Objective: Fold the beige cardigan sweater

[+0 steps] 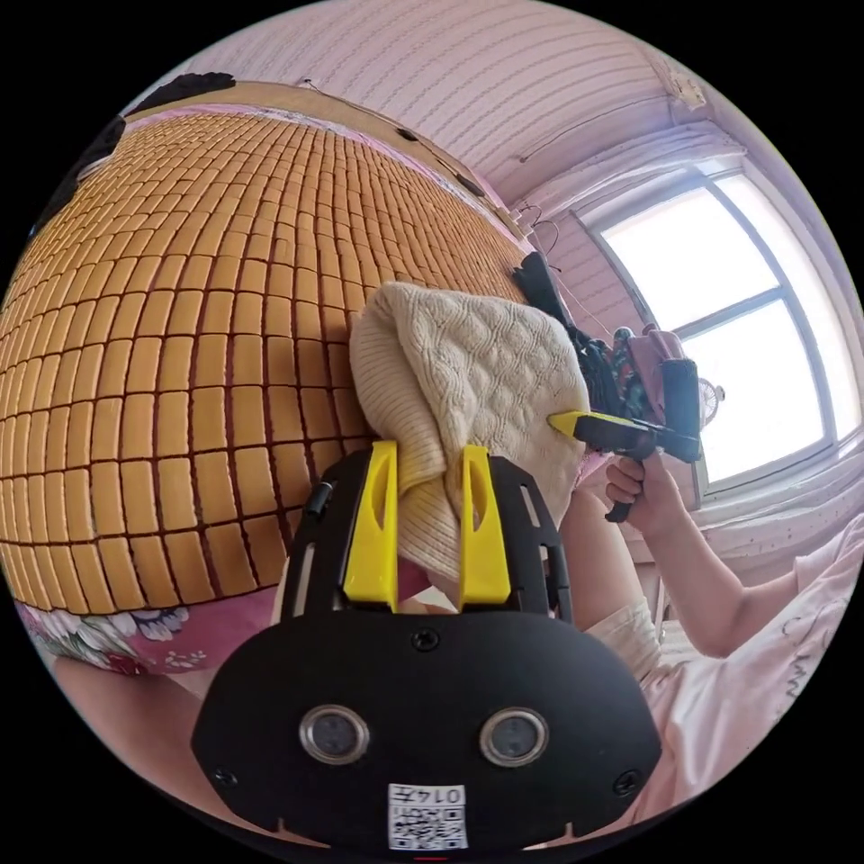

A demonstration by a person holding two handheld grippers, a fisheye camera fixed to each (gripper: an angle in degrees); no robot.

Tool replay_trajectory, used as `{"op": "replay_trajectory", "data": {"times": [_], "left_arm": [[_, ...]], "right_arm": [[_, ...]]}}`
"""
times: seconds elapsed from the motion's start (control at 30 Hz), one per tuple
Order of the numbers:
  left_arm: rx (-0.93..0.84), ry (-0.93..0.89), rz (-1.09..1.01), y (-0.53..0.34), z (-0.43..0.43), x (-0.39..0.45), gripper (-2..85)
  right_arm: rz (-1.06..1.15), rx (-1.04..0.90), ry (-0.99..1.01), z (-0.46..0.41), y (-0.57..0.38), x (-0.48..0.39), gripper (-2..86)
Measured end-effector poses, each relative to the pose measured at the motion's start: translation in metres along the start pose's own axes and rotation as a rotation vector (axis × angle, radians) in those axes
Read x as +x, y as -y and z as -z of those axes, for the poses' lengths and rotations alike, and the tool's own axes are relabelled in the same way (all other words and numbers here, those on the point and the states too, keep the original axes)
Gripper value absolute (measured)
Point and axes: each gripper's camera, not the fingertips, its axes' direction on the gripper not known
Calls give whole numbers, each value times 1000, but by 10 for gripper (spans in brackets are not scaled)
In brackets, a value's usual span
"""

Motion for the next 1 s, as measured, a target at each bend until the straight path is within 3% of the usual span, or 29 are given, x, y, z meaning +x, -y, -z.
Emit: {"op": "replay_trajectory", "data": {"times": [0.17,0.43,0.57,0.67,0.8,0.93,1.0], "left_arm": [[92,-99,-44,16,9,14,79],[230,-322,-161,146,-40,111,78],[268,-369,-220,241,-104,197,82],[230,-238,-192,301,-177,240,90],[-57,11,-131,352,-286,246,67],[-74,-11,-187,355,-279,240,62],[-49,-22,-173,348,-251,231,62]], "right_arm": [[228,-18,9,58,67,-35,85],[290,-89,-140,223,189,9,85],[79,-119,-292,323,268,98,101],[-164,-102,-516,354,310,165,97],[-342,-100,-386,312,332,207,71],[-320,-441,-530,210,349,207,77],[-319,-422,-528,197,352,194,91]]}}
